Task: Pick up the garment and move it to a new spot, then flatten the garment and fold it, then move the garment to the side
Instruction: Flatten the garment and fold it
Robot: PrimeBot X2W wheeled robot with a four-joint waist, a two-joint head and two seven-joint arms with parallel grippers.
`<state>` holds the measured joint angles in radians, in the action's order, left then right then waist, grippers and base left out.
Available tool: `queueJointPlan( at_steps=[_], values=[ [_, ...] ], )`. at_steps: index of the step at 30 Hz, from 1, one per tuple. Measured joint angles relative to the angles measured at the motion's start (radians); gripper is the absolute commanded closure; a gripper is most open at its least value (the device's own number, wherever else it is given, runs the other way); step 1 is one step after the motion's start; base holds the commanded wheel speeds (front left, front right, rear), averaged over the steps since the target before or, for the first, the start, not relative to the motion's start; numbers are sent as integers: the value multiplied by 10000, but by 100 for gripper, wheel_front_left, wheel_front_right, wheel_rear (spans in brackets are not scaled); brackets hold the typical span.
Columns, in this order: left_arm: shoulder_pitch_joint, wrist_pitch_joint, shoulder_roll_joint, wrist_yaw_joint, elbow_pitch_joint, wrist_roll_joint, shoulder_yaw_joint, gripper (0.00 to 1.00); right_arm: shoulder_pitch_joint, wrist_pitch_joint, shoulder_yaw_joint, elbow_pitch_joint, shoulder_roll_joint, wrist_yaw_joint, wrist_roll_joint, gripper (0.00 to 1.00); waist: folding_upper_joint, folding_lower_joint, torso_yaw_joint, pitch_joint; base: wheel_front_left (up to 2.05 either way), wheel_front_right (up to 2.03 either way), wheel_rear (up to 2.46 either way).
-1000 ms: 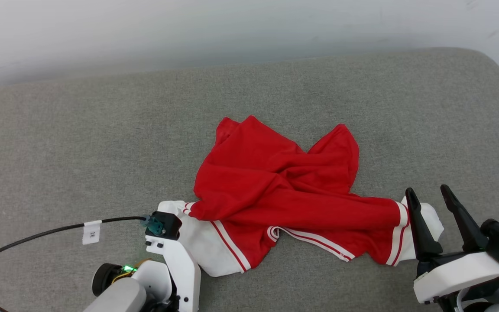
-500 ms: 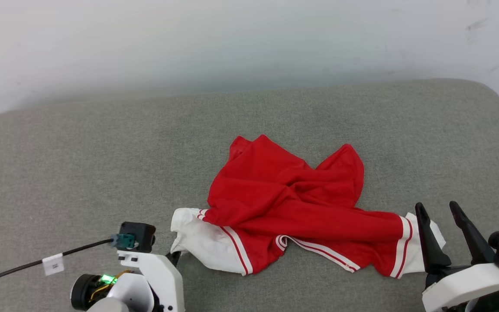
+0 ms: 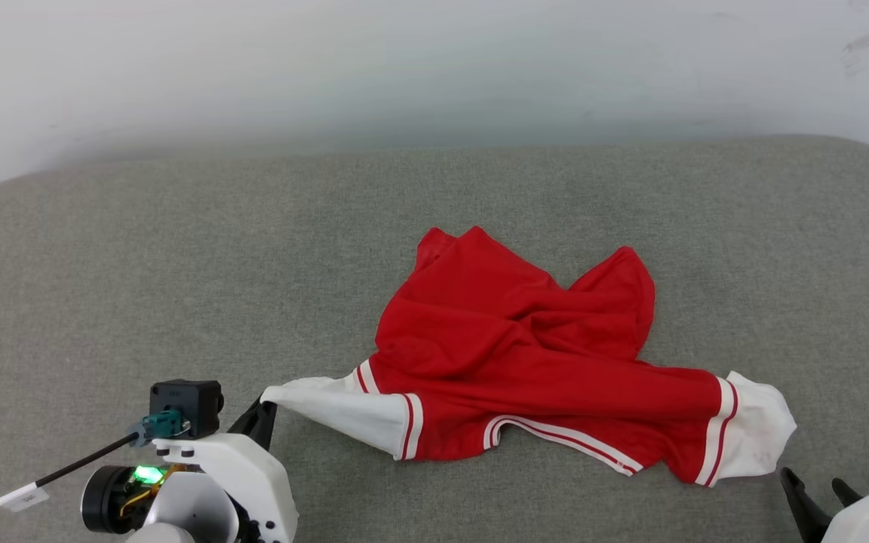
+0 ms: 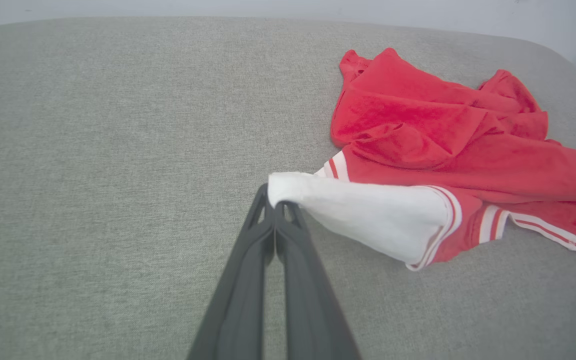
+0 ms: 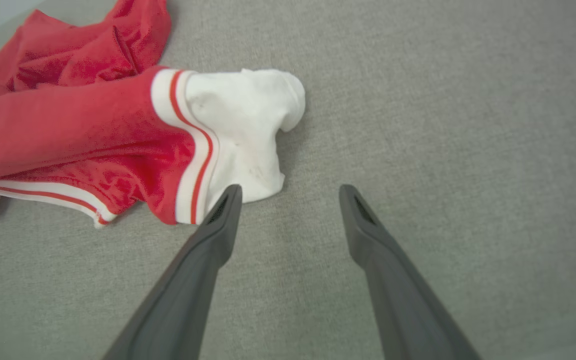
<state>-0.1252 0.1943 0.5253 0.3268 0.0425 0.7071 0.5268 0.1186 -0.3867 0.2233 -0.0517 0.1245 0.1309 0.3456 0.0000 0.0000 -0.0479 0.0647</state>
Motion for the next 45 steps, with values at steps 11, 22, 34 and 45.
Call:
queueJointPlan(
  at_steps=[11,22,34,45],
  values=[
    [-488,-253,-96,-8,328,-253,59,100,-1280,-2504,-393,-1009,479,0,221,0,0,0,179,976,0,0,0],
    [-733,-499,-253,-178,-52,-217,77,100,-2163,-2685,-980,-2278,901,-4,443,100,0,0,452,1280,0,0,0],
    [-649,-1181,79,-59,111,-188,-520,100,-2414,-2130,-1463,-568,1333,0,337,100,0,1,100,169,0,0,0],
    [-3404,-1139,217,-568,-410,-234,-1143,100,-5116,-2196,-1931,-343,1985,0,408,100,0,0,-200,-427,0,0,0]
  ],
)
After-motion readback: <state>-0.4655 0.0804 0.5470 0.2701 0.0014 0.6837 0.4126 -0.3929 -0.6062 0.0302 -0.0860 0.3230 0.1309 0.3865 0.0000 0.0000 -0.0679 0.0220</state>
